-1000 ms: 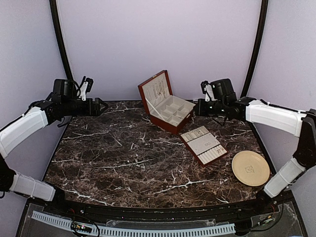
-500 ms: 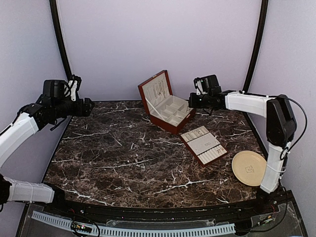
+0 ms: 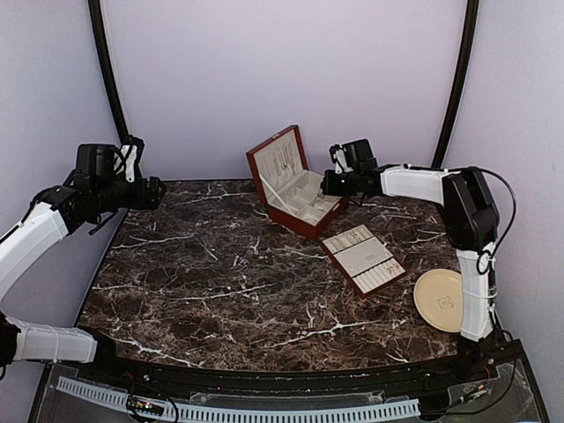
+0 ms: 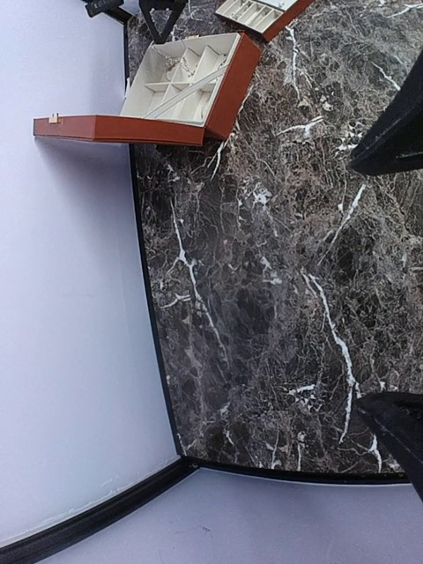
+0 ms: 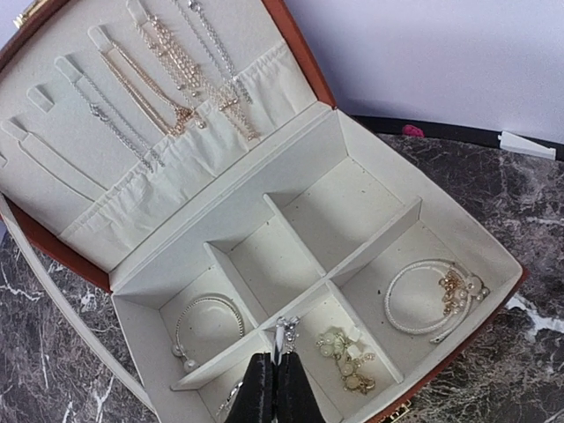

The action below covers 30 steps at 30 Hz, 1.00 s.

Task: Organize the mixed jewelry
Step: Place the bangle in the larger divider.

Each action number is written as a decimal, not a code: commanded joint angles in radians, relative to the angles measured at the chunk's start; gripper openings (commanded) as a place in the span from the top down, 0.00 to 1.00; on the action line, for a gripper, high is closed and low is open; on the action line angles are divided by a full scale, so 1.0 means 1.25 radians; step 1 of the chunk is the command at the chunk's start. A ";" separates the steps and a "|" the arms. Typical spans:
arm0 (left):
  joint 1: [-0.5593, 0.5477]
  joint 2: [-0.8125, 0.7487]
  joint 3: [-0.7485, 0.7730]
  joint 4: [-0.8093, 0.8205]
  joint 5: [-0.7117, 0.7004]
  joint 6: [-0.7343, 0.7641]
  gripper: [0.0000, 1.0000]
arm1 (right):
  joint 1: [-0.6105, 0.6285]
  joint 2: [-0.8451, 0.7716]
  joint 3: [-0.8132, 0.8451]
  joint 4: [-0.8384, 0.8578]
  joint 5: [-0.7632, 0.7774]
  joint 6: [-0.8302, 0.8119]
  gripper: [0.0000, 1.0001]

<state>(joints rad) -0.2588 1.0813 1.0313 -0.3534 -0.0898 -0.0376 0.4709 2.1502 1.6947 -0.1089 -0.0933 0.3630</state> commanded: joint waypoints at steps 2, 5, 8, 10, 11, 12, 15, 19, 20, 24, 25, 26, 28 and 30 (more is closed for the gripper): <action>0.005 -0.009 -0.008 -0.005 0.009 0.004 0.13 | -0.002 0.041 0.038 0.021 -0.019 -0.008 1.00; 0.005 -0.010 -0.009 -0.004 0.009 0.003 0.13 | -0.002 0.058 0.043 0.024 -0.020 -0.009 1.00; 0.005 -0.010 -0.007 -0.006 0.012 0.002 0.13 | -0.002 0.072 0.048 0.023 -0.013 -0.012 1.00; 0.005 -0.012 -0.007 -0.005 0.014 0.002 0.13 | -0.003 0.079 0.049 0.023 -0.011 -0.013 1.00; 0.005 -0.013 -0.007 -0.006 0.014 0.002 0.13 | -0.002 0.083 0.049 0.025 -0.011 -0.014 1.00; 0.005 -0.014 -0.007 -0.006 0.014 0.002 0.13 | -0.002 0.087 0.050 0.025 -0.011 -0.014 1.00; 0.005 -0.019 -0.007 -0.007 0.018 0.002 0.13 | -0.002 0.099 0.052 0.026 -0.015 -0.013 1.00; 0.005 -0.024 -0.009 -0.003 0.022 0.001 0.13 | -0.002 0.114 0.049 0.025 -0.013 -0.012 1.00; 0.005 -0.024 -0.010 -0.003 0.023 0.001 0.13 | -0.003 0.117 0.047 0.026 -0.009 -0.012 1.00; 0.005 -0.020 -0.009 -0.004 0.024 0.001 0.13 | -0.002 0.125 0.038 0.026 -0.005 -0.012 1.00; 0.005 -0.020 -0.010 -0.004 0.024 0.001 0.13 | -0.002 0.124 0.034 0.025 -0.005 -0.011 1.00; 0.005 -0.021 -0.009 -0.005 0.023 0.001 0.13 | -0.002 0.123 0.031 0.024 -0.005 -0.010 1.00; 0.005 -0.020 -0.009 -0.004 0.021 0.001 0.13 | -0.002 0.118 0.025 0.023 -0.002 -0.010 1.00; 0.005 -0.020 -0.009 -0.004 0.020 0.001 0.13 | -0.003 0.112 0.020 0.022 0.001 -0.012 1.00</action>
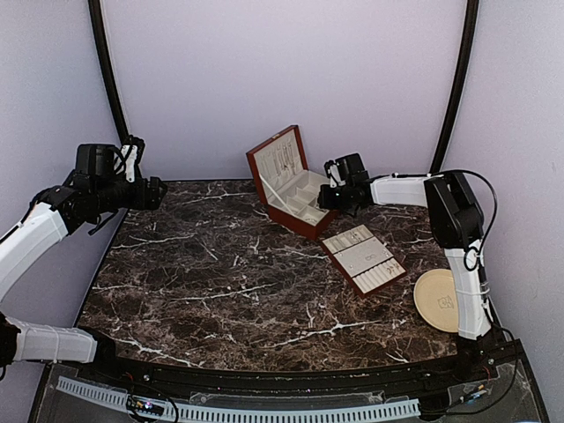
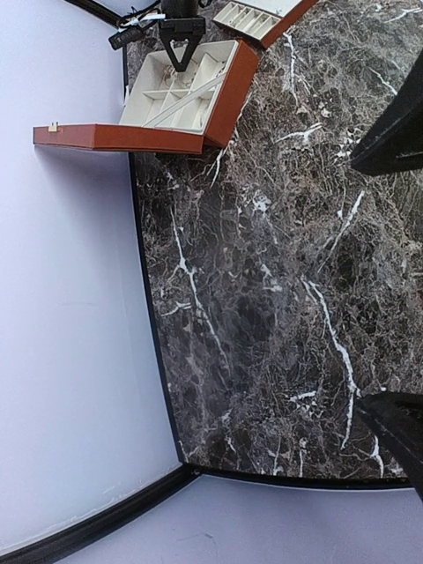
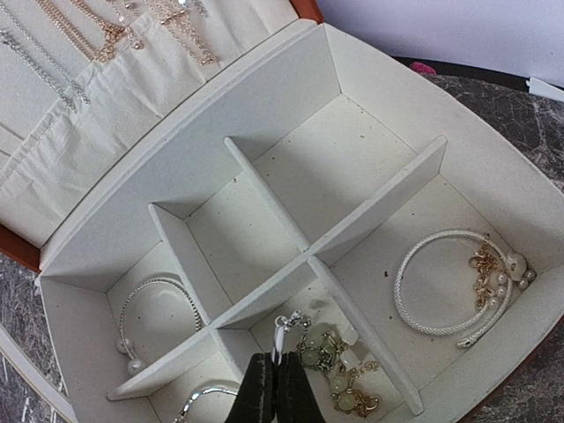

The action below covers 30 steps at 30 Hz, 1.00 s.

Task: Organize the mixed jewelry
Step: Place the bangle in the larger divider.

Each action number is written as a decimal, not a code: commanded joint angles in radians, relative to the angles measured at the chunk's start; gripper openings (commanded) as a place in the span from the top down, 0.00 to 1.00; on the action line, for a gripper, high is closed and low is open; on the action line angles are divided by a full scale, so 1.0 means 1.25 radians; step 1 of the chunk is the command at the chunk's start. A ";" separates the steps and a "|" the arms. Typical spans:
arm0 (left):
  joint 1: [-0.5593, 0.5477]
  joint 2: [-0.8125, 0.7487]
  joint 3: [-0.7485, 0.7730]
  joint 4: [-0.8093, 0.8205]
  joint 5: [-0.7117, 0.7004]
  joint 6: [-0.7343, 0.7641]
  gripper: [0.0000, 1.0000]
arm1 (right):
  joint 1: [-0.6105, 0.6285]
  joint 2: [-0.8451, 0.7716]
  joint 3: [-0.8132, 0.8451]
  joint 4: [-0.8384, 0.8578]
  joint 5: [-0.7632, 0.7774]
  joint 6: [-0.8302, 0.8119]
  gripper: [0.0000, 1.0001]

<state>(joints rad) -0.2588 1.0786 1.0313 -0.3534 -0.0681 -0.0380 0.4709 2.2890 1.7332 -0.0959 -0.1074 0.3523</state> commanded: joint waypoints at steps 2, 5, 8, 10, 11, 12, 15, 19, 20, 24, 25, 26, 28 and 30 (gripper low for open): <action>0.005 -0.016 -0.009 -0.004 0.003 0.002 0.12 | -0.002 -0.006 -0.012 0.009 0.017 -0.005 0.96; 0.005 -0.017 -0.009 -0.004 0.003 0.002 0.12 | -0.002 -0.015 -0.012 0.005 0.021 -0.005 0.92; 0.005 -0.020 -0.009 -0.004 0.004 0.002 0.13 | -0.002 -0.026 -0.015 0.003 0.022 -0.005 0.89; 0.005 -0.020 -0.010 -0.004 0.003 0.002 0.12 | -0.002 -0.035 -0.017 0.001 0.027 -0.005 0.87; 0.005 -0.021 -0.009 -0.004 0.003 0.002 0.12 | -0.002 -0.039 -0.018 0.001 0.030 -0.006 0.86; 0.005 -0.021 -0.009 -0.004 0.003 0.002 0.12 | -0.002 -0.042 -0.019 -0.001 0.033 -0.007 0.85; 0.005 -0.022 -0.009 -0.004 0.003 0.002 0.12 | -0.002 -0.058 -0.024 -0.009 0.050 -0.013 0.83; 0.005 -0.022 -0.009 -0.004 0.003 0.003 0.12 | -0.002 -0.083 -0.037 -0.015 0.077 -0.025 0.71; 0.005 -0.022 -0.009 -0.005 0.002 0.003 0.12 | -0.002 -0.089 -0.040 -0.016 0.081 -0.027 0.69; 0.005 -0.022 -0.009 -0.005 0.002 0.003 0.12 | -0.002 -0.112 -0.051 -0.023 0.114 -0.037 0.60; 0.005 -0.022 -0.010 -0.004 0.003 0.002 0.12 | -0.002 -0.119 -0.053 -0.024 0.118 -0.039 0.58; 0.005 -0.022 -0.010 -0.004 0.002 0.002 0.13 | -0.002 -0.126 -0.057 -0.025 0.121 -0.040 0.55; 0.005 -0.025 -0.010 -0.003 0.000 0.001 0.12 | -0.002 -0.139 -0.067 -0.022 0.128 -0.041 0.50; 0.005 -0.030 -0.013 0.000 0.000 0.001 0.12 | -0.003 -0.151 -0.074 -0.022 0.131 -0.043 0.46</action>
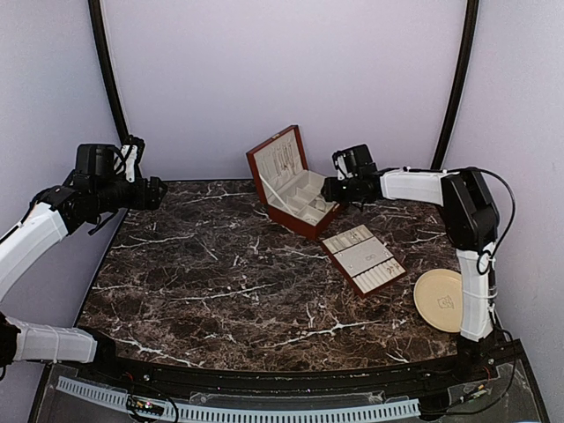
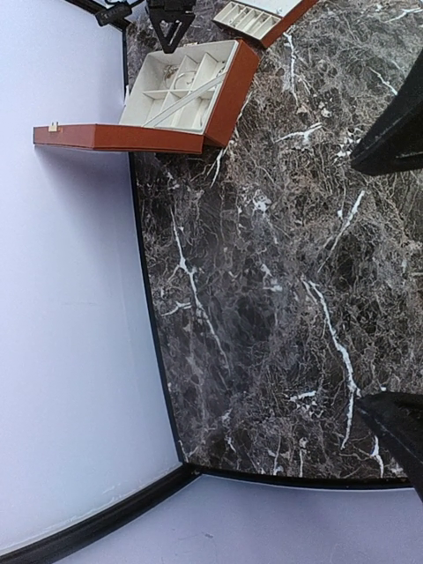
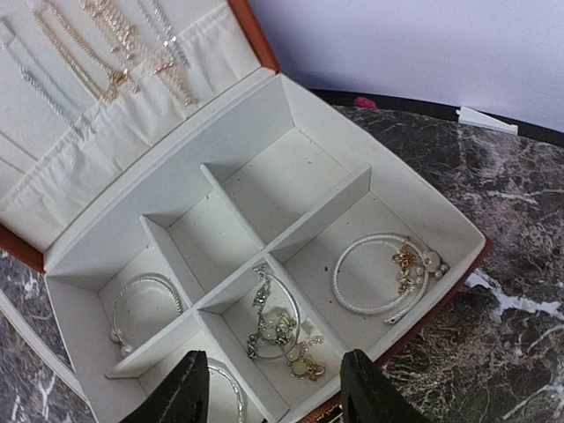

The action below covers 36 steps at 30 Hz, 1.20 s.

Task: Organize the mixed jewelry
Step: Place the bangle in the larger divider, then pick up the earring from the center of the board.

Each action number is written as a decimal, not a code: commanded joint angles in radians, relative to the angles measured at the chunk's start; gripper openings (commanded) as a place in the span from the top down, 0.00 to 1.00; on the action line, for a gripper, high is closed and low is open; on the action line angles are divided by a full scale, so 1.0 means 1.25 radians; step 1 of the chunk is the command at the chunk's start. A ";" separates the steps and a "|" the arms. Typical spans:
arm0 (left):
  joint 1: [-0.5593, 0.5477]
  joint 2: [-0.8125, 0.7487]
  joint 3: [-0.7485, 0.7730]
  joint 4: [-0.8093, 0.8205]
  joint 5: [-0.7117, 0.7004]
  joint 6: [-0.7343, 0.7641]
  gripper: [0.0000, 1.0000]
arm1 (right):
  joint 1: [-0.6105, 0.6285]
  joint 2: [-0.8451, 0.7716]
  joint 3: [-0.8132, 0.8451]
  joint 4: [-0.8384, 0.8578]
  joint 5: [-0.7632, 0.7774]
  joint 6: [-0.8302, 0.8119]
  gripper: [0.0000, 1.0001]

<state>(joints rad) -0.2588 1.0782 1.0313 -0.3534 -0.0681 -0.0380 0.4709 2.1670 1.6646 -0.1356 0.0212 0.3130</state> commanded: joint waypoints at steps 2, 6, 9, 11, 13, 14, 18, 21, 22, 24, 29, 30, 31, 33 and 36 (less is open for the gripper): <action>0.005 -0.038 -0.018 0.007 -0.001 0.001 0.12 | -0.003 -0.066 -0.025 0.013 0.028 -0.011 0.43; 0.005 -0.053 -0.027 0.021 -0.001 0.000 0.12 | -0.002 -0.090 -0.043 0.022 0.019 -0.008 0.41; 0.005 -0.060 -0.030 0.025 -0.002 0.000 0.12 | -0.002 -0.111 -0.052 0.018 0.006 -0.001 0.41; 0.005 -0.062 -0.033 0.027 -0.003 0.001 0.12 | -0.002 -0.139 -0.077 0.026 -0.011 0.005 0.41; 0.005 -0.065 -0.034 0.031 -0.001 0.002 0.12 | -0.002 -0.179 -0.118 0.045 -0.044 0.008 0.41; 0.005 -0.066 -0.036 0.034 0.002 0.001 0.12 | -0.001 -0.204 -0.143 0.059 -0.060 0.011 0.41; 0.005 -0.070 -0.048 0.049 0.026 -0.001 0.12 | -0.001 -0.317 -0.240 0.091 -0.092 0.020 0.40; 0.005 -0.066 -0.057 0.062 0.043 -0.005 0.12 | -0.001 -0.404 -0.315 0.098 -0.107 0.023 0.38; 0.004 -0.063 -0.060 0.065 0.050 -0.008 0.12 | -0.002 -0.435 -0.354 0.103 -0.113 0.025 0.38; 0.005 -0.050 -0.063 0.069 0.082 -0.013 0.12 | -0.001 -0.493 -0.413 0.105 -0.118 0.032 0.36; 0.003 -0.006 -0.068 0.082 0.142 -0.024 0.13 | -0.001 -0.603 -0.514 0.044 -0.029 0.058 0.34; 0.003 0.002 -0.067 0.083 0.152 -0.024 0.13 | -0.001 -0.618 -0.533 0.032 -0.022 0.064 0.35; 0.002 0.009 -0.066 0.085 0.165 -0.025 0.14 | -0.001 -0.639 -0.557 0.031 -0.005 0.071 0.35; 0.001 0.020 -0.066 0.087 0.187 -0.025 0.14 | -0.001 -0.669 -0.615 0.055 -0.007 0.086 0.36; -0.010 0.028 -0.074 0.101 0.207 -0.021 0.15 | -0.001 -0.694 -0.683 0.088 -0.011 0.111 0.37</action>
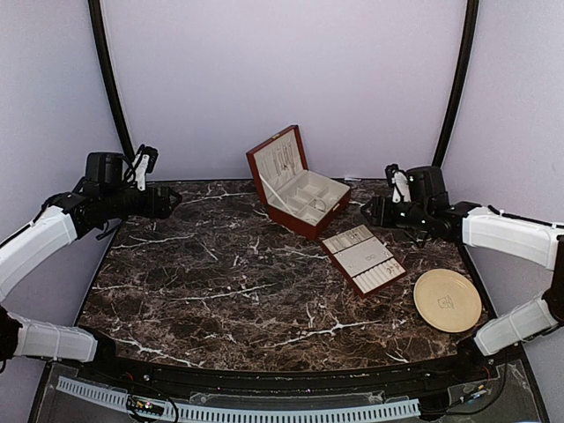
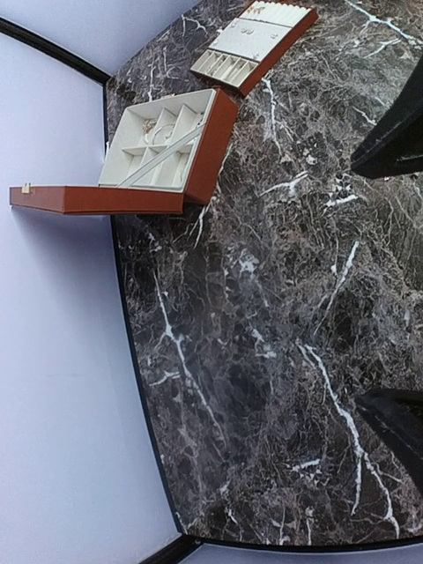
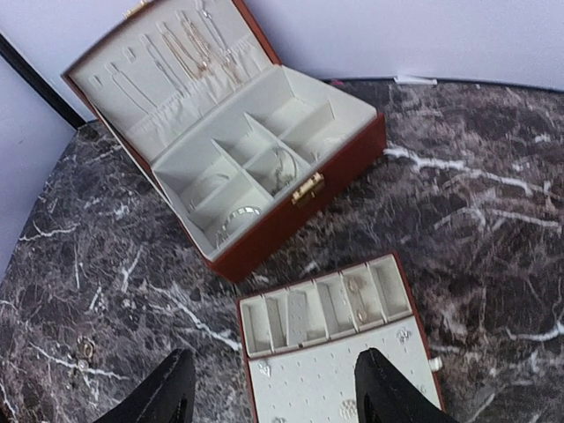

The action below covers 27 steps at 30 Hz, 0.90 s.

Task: Organize the mixed jewelry
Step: Pick up the earring from the center of the board.

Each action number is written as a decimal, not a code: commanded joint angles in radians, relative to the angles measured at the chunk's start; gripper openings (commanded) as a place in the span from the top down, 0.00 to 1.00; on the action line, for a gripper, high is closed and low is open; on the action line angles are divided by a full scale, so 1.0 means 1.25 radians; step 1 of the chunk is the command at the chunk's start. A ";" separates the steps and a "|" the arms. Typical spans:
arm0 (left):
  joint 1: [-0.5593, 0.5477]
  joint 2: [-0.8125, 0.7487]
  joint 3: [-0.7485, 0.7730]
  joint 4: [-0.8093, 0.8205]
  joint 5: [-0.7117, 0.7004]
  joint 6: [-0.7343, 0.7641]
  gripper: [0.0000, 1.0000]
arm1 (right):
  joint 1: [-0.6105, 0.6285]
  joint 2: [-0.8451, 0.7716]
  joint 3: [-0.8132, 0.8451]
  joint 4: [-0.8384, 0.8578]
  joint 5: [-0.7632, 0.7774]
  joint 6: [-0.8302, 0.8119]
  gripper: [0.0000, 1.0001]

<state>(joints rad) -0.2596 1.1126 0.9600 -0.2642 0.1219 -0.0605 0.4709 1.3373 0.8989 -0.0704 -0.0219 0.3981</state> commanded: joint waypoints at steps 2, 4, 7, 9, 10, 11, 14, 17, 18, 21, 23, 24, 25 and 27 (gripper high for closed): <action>-0.026 0.008 -0.021 0.034 0.057 0.001 0.16 | -0.001 -0.034 -0.094 0.036 0.024 0.054 0.38; -0.050 0.022 -0.019 0.032 0.054 0.006 0.16 | -0.001 -0.032 -0.108 0.042 0.021 0.061 0.38; -0.103 0.044 -0.018 0.025 0.035 0.016 0.17 | -0.001 -0.022 -0.125 0.052 0.010 0.075 0.38; -0.139 0.060 -0.022 0.021 0.026 0.021 0.18 | -0.001 -0.013 -0.130 0.053 -0.016 0.081 0.39; -0.154 0.072 -0.023 0.021 0.030 0.019 0.19 | -0.001 -0.011 -0.133 0.052 -0.018 0.082 0.39; -0.167 0.081 -0.024 0.023 0.036 0.017 0.19 | -0.001 -0.012 -0.135 0.045 -0.010 0.083 0.38; -0.185 0.111 -0.015 0.023 0.065 0.001 0.20 | -0.005 -0.013 -0.129 0.021 0.054 0.072 0.29; -0.185 0.126 -0.008 0.024 0.083 -0.012 0.21 | -0.017 0.022 -0.083 -0.026 0.073 0.056 0.28; -0.185 0.126 -0.008 0.026 0.082 -0.013 0.21 | -0.017 0.032 -0.067 -0.035 0.070 0.048 0.28; -0.185 0.115 -0.011 0.026 0.070 -0.014 0.21 | -0.017 0.066 -0.019 -0.035 0.047 0.024 0.27; -0.185 0.107 -0.012 0.026 0.050 -0.012 0.21 | -0.017 0.100 0.027 -0.036 0.041 0.007 0.27; -0.185 0.104 -0.012 0.024 0.044 -0.013 0.22 | -0.018 0.124 0.052 -0.036 0.043 -0.003 0.28; -0.185 0.102 -0.012 0.023 0.041 -0.012 0.22 | -0.020 0.149 0.077 -0.036 0.049 -0.010 0.28; -0.185 0.095 -0.013 0.020 0.038 -0.013 0.22 | -0.028 0.207 0.144 -0.040 0.047 -0.020 0.29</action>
<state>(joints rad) -0.4911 1.2755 0.9478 -0.2405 0.1894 -0.0681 0.4515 1.4986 0.9440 -0.1352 0.0296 0.4229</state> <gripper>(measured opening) 0.782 0.717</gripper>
